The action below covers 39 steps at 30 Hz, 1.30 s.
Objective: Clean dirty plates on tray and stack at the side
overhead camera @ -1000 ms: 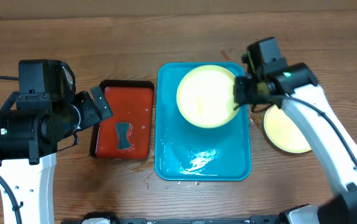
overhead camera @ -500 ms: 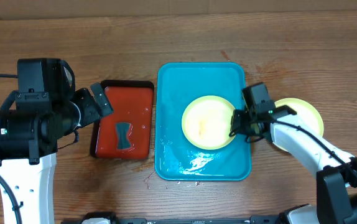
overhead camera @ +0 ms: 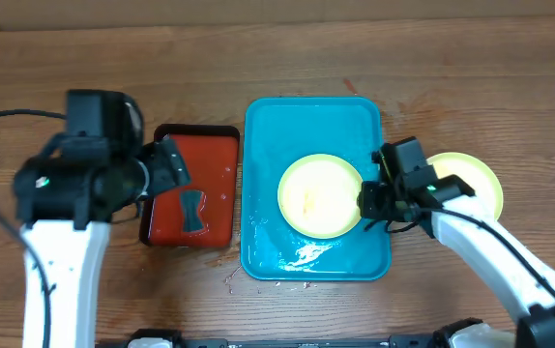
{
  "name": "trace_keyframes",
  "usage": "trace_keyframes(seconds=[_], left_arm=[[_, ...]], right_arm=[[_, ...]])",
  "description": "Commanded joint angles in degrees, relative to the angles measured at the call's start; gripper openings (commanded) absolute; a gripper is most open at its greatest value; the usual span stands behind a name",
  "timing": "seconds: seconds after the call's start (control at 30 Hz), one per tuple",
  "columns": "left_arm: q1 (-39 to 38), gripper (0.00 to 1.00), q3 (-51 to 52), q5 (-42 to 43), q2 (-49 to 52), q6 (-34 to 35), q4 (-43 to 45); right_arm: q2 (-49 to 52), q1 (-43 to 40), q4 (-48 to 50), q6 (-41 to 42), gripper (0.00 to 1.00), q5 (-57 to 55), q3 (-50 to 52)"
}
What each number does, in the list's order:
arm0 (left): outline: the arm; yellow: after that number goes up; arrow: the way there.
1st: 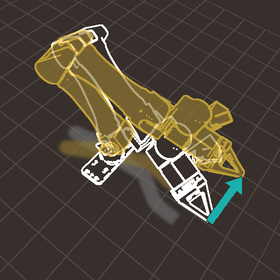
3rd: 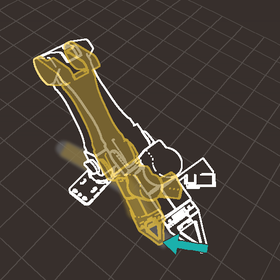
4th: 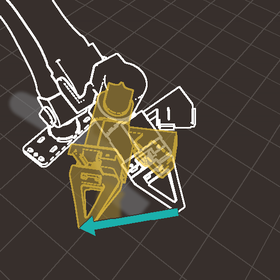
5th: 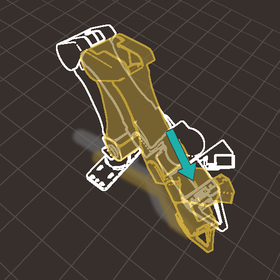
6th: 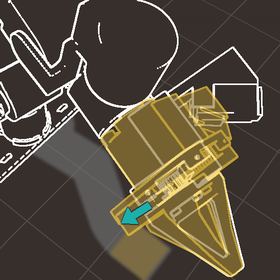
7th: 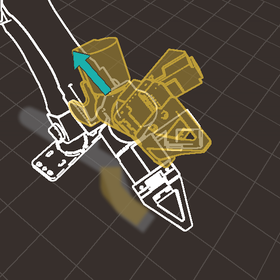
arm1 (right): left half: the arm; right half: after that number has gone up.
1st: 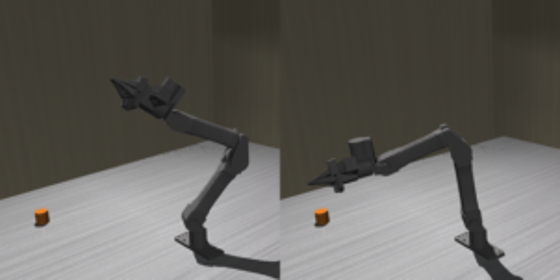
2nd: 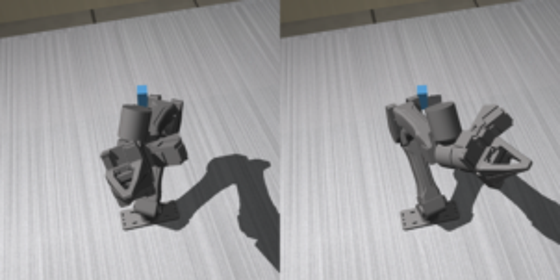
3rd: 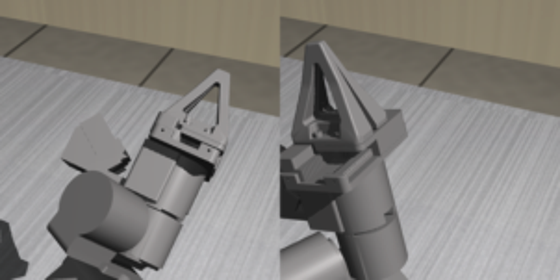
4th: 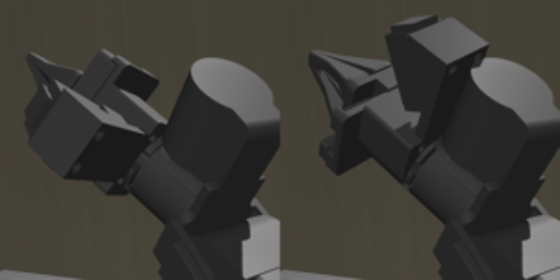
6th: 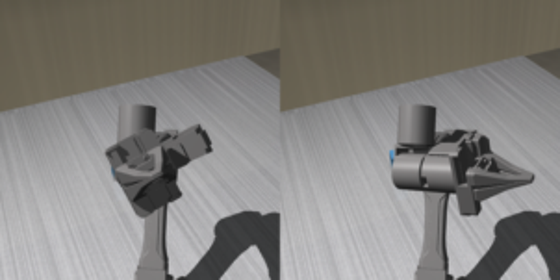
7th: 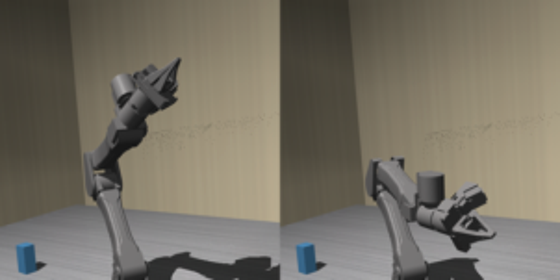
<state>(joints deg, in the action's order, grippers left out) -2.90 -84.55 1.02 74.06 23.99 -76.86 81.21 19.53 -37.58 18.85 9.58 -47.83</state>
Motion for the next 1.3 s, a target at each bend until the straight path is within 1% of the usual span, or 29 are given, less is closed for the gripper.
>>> trace_keyframes(seconds=[0.0,0.07,0.1,0.2,0.3,0.4,0.43,0.47,0.5,0.57,0.63,0.67,0.8,1.0,1.03,1.07,1.13,1.2,1.27], left_arm=[[-0.5,0.85,7.4,-5.2,3.8,-0.8,2.6],[-0.5,0.81,11.3,-5.4,6.3,-0.7,5.5],[-0.5,0.77,13.1,-4.9,7.8,-0.6,7.2],[-0.5,0.49,16.9,-3.1,12.7,-0.7,10.8],[-0.5,0.43,19.1,-2.5,18.3,-0.6,13.6],[-0.5,0.37,19.8,-2.3,24.0,-0.6,16.1],[-0.5,0.33,19.8,-1.4,26.0,-0.7,17.4],[-0.5,0.23,19.8,0.1,27.8,-0.7,18.7],[-0.5,0.17,19.8,1.4,29.2,-0.7,19.8],[-0.5,0.13,19.8,3.4,31.5,-0.7,21.6],[-0.6,0.06,19.8,3.5,32.9,-0.7,22.9],[-0.6,0.04,19.8,3.3,33.2,-0.9,23.3],[-0.5,0.04,18.6,3.0,32.5,-1.9,22.9],[-0.6,0.04,12.1,2.9,28.5,-3.3,17.7],[-0.6,0.08,11.4,2.9,27.9,-3.3,17.0],[-0.6,0.17,11.0,2.9,27.0,-3.3,16.0],[-0.6,0.28,11.1,3.1,26.7,-3.2,13.7],[-0.6,0.35,11.6,3.3,26.9,-3.2,11.4],[-0.6,0.46,13.1,3.3,26.9,-3.2,10.6]], right_arm=[[-4.8,0.0,-0.3,-0.9,0.29,0.4,-2.0],[-6.4,0.0,-0.8,-0.9,0.3,0.4,-2.0],[-7.0,0.0,-1.2,-0.9,0.3,0.4,-2.0],[-7.3,0.0,-1.7,-0.9,0.31,0.4,-2.0],[-7.1,0.0,-2.0,-0.9,0.35,0.4,-2.0],[-7.1,0.0,-1.9,-0.9,0.36,0.4,-2.0],[-7.1,0.0,-1.9,-0.9,0.36,0.4,-2.0],[-7.1,0.0,-1.9,-0.9,0.36,0.4,-2.0],[-7.1,0.0,-1.8,-0.9,0.36,0.4,-2.0],[-7.1,0.0,-1.8,-0.9,0.36,0.4,-2.0],[-7.1,0.0,-1.8,-0.9,0.36,0.4,-2.0],[-7.1,0.0,-1.8,-0.9,0.36,0.4,-2.0],[-7.1,0.0,-1.8,-0.9,0.36,0.4,-2.0],[-7.1,0.0,-1.9,-0.9,0.36,0.4,-2.0],[-7.1,0.0,-1.9,-0.9,0.36,0.4,-2.0],[-7.1,0.0,-1.9,-0.9,0.36,0.4,-2.0],[-7.1,0.0,-2.0,-0.9,0.36,0.4,-2.0],[-7.1,0.0,-2.0,-0.9,0.36,0.4,-2.0],[-7.1,0.0,-2.0,-0.9,0.36,0.4,-2.0]])
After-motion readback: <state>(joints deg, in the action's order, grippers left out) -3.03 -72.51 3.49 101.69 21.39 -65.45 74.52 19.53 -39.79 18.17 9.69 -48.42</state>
